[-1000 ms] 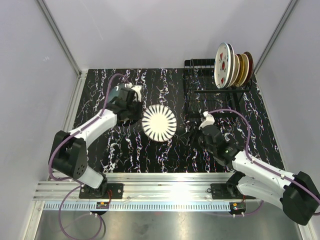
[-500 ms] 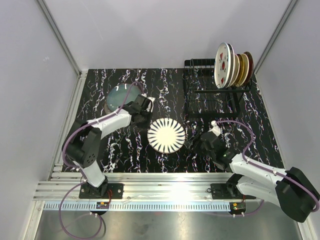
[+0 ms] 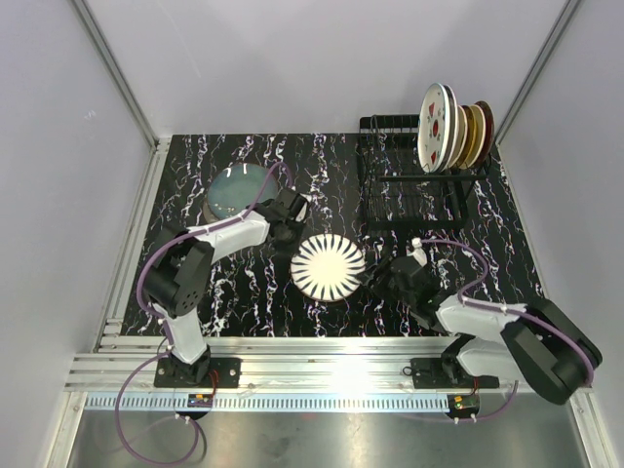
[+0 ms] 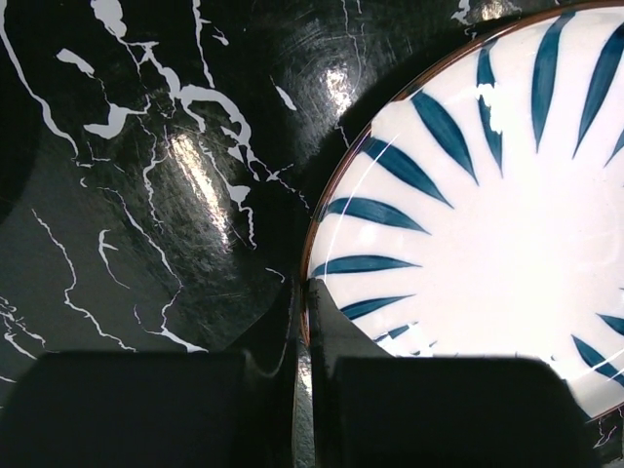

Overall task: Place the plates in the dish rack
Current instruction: Pass the plate from the left arm to the right

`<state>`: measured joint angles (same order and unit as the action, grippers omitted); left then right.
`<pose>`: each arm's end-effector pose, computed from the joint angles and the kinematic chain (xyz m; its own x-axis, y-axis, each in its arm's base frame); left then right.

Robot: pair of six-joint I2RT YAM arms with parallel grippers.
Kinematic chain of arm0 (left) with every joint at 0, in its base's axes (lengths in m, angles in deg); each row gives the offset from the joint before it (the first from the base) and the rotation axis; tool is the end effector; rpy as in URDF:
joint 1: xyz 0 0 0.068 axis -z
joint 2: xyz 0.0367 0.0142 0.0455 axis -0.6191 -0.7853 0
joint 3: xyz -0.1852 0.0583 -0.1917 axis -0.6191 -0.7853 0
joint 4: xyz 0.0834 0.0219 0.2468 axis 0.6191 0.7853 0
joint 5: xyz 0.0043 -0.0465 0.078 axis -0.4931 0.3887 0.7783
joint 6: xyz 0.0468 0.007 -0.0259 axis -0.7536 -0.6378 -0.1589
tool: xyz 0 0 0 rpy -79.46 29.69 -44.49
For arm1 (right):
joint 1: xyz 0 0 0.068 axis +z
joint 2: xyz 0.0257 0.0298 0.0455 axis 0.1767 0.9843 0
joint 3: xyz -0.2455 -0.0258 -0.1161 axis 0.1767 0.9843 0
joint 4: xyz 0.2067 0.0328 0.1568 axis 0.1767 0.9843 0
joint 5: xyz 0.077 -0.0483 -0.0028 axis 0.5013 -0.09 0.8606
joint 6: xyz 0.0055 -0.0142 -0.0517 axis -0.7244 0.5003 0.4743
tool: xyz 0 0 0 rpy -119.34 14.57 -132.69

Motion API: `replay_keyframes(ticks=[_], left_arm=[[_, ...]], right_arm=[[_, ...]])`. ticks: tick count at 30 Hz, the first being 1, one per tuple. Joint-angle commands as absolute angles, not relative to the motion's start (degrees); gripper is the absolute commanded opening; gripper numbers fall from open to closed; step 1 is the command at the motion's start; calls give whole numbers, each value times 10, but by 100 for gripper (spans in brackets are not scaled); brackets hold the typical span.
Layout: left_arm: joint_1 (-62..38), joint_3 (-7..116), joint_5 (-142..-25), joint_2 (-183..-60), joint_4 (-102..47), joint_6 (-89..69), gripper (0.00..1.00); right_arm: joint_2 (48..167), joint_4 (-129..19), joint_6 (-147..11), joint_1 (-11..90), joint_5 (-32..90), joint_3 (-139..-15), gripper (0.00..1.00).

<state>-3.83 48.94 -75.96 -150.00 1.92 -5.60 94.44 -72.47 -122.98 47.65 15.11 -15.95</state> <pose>0.2980 -0.2047 0.1734 -0.8720 0.2570 -0.4167 0.3378 0.9319 -0.1321 0.1639 0.1207 0.1313 -0.6958 0.5701 -0.4369 0.1640 0.7184 0.6760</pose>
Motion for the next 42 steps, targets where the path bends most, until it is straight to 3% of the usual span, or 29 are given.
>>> replay_keyframes(ticks=[1,8,11,21,42], left_arm=[[-27,508,-758,-1510,18,-55,0],[-16,511,-759,-1512,21,-57,0],[-9,513,-756,-1510,28,-59,0],[2,519,-756,-1509,29,-57,0],[26,516,-767,-1494,25,-54,0]], right_arm=[[994,-814,-1244,471,169,-156,60],[1120,-1028,-1238,466,250,-150,57],[1123,-1080,-1234,466,271,-157,56],[1040,-1096,-1191,466,315,-173,52],[1108,-1103,-1205,467,316,-222,47]])
